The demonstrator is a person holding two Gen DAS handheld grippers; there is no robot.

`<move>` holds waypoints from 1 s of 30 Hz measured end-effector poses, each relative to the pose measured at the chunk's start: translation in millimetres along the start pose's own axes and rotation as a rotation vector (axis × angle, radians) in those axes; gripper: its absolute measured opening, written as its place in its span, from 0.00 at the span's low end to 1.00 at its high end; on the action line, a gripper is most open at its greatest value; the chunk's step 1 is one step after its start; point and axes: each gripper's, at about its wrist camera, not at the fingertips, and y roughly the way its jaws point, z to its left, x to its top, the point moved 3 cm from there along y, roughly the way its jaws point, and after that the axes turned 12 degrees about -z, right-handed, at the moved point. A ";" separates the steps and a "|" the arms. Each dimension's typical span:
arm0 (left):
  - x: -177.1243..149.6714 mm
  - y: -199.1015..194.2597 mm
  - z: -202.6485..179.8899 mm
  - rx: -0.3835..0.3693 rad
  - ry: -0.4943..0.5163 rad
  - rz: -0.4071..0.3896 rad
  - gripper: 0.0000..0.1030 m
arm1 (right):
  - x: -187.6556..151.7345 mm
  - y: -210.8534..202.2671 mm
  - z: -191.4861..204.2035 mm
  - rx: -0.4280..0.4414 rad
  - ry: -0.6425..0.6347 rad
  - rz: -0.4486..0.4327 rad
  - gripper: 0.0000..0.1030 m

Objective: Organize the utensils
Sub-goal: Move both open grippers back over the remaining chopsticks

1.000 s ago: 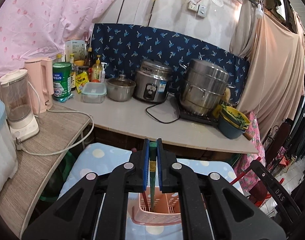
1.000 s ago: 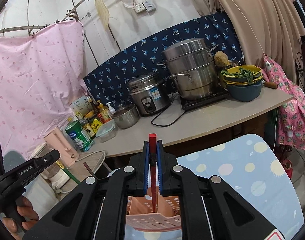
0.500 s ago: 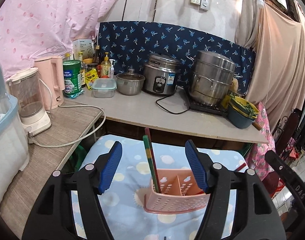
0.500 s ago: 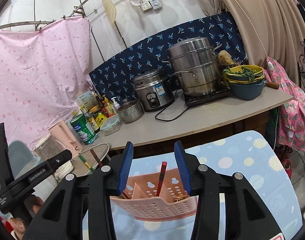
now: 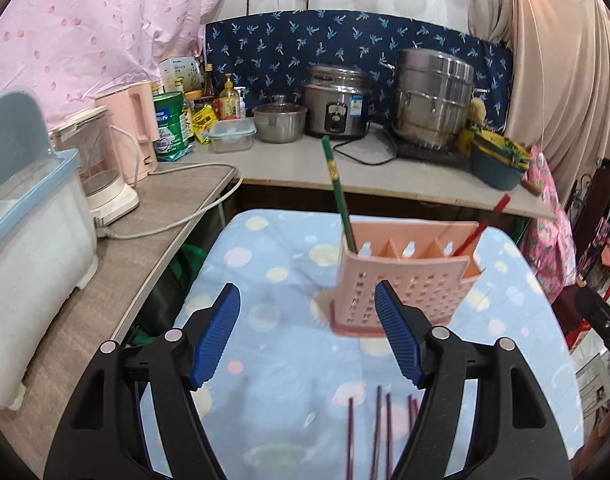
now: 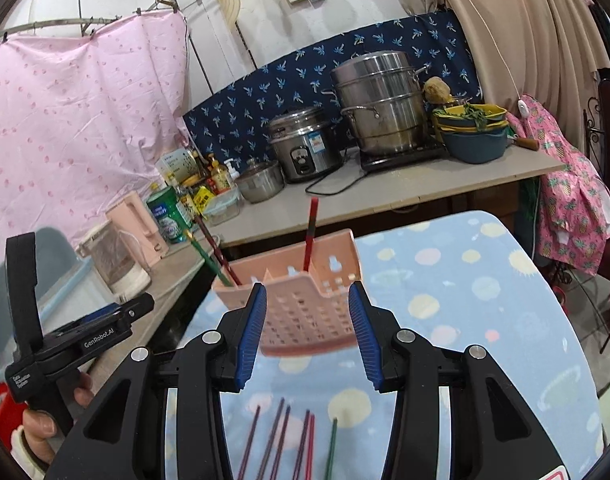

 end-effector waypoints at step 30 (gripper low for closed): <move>-153.6 -81.8 5.8 -0.004 0.042 0.131 0.64 | -176.6 -84.7 9.9 -0.091 -0.186 0.262 0.35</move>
